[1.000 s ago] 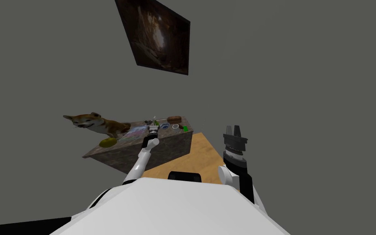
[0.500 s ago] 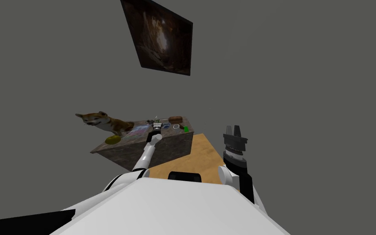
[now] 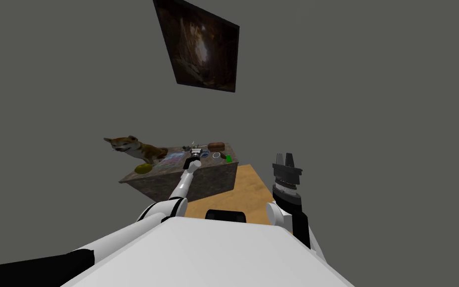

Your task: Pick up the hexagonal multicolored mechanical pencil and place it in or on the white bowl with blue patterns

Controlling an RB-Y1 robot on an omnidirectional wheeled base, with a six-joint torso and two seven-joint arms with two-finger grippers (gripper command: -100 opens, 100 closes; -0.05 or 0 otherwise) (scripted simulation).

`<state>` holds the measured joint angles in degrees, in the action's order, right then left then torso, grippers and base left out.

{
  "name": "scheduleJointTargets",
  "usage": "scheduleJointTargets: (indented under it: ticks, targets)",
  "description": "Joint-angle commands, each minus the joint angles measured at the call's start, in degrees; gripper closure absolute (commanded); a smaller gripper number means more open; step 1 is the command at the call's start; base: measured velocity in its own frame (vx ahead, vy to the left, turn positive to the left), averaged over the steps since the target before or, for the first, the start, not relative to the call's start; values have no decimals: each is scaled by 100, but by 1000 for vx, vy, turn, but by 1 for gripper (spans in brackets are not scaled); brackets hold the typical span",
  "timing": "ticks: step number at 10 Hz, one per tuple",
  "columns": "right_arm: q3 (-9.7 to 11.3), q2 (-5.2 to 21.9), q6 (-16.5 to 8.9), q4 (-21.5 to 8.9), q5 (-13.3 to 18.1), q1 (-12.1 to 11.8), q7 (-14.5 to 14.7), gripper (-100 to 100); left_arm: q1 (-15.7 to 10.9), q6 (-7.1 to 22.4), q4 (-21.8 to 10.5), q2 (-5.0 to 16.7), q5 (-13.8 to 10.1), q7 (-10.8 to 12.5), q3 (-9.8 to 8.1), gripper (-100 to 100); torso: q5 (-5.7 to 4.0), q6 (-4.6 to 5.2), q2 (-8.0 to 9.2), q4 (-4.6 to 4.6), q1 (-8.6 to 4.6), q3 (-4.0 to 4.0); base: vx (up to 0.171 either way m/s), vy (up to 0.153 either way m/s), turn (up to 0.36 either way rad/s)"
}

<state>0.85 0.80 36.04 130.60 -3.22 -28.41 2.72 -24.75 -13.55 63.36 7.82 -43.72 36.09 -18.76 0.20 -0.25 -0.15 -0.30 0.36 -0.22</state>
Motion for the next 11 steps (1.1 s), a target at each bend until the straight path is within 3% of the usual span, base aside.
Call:
scheduleJointTargets:
  ticks: [1,4,7,11]
  targets:
    - [0,0,0,0,0,0,0,0,-239,63,-246,-18,-34,9,7,100,0,0,0,0,0,0,40,-17,80]
    - [0,0,0,0,0,0,0,0,-418,145,-417,-39,-66,-3,-6,100,5,-6,4,1,12,3,35,-10,86]
    - [0,0,0,0,0,-1,0,0,-903,373,-880,-165,-165,-27,-48,100,9,-5,-3,0,17,-1,58,-6,152]
    - [-1,1,0,0,0,0,0,0,-1331,577,-1301,-602,-270,-45,-128,100,20,-4,-8,-5,35,-6,61,22,170]
